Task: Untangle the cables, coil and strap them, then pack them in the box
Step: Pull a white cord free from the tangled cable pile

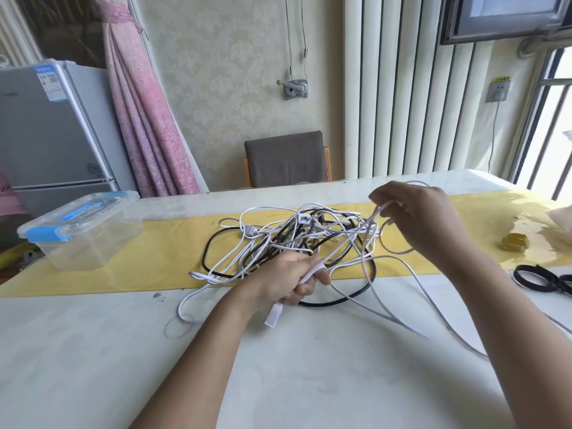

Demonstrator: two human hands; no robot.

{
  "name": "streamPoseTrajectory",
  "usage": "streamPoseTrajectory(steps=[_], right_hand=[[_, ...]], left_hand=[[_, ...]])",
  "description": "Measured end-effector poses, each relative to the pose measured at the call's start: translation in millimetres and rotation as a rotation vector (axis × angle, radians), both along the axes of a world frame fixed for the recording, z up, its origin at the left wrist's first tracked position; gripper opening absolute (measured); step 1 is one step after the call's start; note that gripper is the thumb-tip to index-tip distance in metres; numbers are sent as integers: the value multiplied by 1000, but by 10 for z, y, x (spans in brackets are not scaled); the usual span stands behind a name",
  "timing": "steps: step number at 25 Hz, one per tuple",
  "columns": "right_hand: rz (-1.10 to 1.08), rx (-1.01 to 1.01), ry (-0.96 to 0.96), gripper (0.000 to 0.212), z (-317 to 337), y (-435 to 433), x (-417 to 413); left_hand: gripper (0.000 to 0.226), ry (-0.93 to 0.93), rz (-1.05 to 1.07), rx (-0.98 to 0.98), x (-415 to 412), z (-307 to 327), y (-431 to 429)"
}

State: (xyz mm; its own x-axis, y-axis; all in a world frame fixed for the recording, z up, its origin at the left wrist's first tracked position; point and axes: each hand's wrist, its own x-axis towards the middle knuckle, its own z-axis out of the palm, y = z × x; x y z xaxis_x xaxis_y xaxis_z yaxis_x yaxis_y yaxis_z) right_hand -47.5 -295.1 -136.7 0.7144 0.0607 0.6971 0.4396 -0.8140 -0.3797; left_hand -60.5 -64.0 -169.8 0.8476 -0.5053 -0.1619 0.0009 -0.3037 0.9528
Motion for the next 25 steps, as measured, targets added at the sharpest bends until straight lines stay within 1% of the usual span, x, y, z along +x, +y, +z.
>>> streamPoseTrajectory(steps=[3, 5, 7, 8, 9, 10, 11, 13, 15, 17, 18, 19, 21, 23, 24, 25], right_hand=[[-99, 66, 28, 18, -71, -160, 81], [-128, 84, 73, 20, -112, -203, 124], [-93, 70, 115, 19, -141, -163, 135], [-59, 42, 130, 15, -151, -125, 131], [-20, 1, 146, 11, -169, -81, 126], [9, -48, 171, 15, -190, -32, 124], [33, -94, 204, 21, -214, 14, 120], [62, -149, 279, 21, -246, 105, 98], [79, -188, 337, 14, -256, 204, 60], [84, -270, 369, 22, -247, 321, -1], [96, -323, 372, 25, -246, 380, -28], [120, -378, 365, 24, -245, 439, -49], [181, -475, 334, 19, -223, 554, -109], [252, -512, 314, 17, -201, 640, -176], [287, -517, 296, 16, -201, 669, -199], [319, -517, 264, 14, -196, 696, -223]], left_hand=[[43, 233, -139, -161, -44, 89, 68], [39, 316, -270, -339, -17, 131, 149], [35, 413, -492, -610, 25, 153, 225], [37, 486, -574, -770, 29, 172, 253], [39, 552, -592, -912, 17, 192, 288], [38, 562, -539, -1024, 6, 216, 328], [35, 531, -452, -1115, 7, 234, 359], [28, 449, -278, -1268, 35, 238, 412], [27, 443, -112, -1371, 111, 211, 494], [25, 464, -25, -1443, 186, 214, 561], [22, 441, 3, -1481, 206, 224, 567], [21, 380, 34, -1515, 206, 230, 548], [22, 238, 170, -1507, 197, 256, 479], [25, 87, 328, -1409, 185, 277, 434], [26, 4, 397, -1320, 184, 279, 395], [26, -117, 471, -1178, 192, 262, 365]])
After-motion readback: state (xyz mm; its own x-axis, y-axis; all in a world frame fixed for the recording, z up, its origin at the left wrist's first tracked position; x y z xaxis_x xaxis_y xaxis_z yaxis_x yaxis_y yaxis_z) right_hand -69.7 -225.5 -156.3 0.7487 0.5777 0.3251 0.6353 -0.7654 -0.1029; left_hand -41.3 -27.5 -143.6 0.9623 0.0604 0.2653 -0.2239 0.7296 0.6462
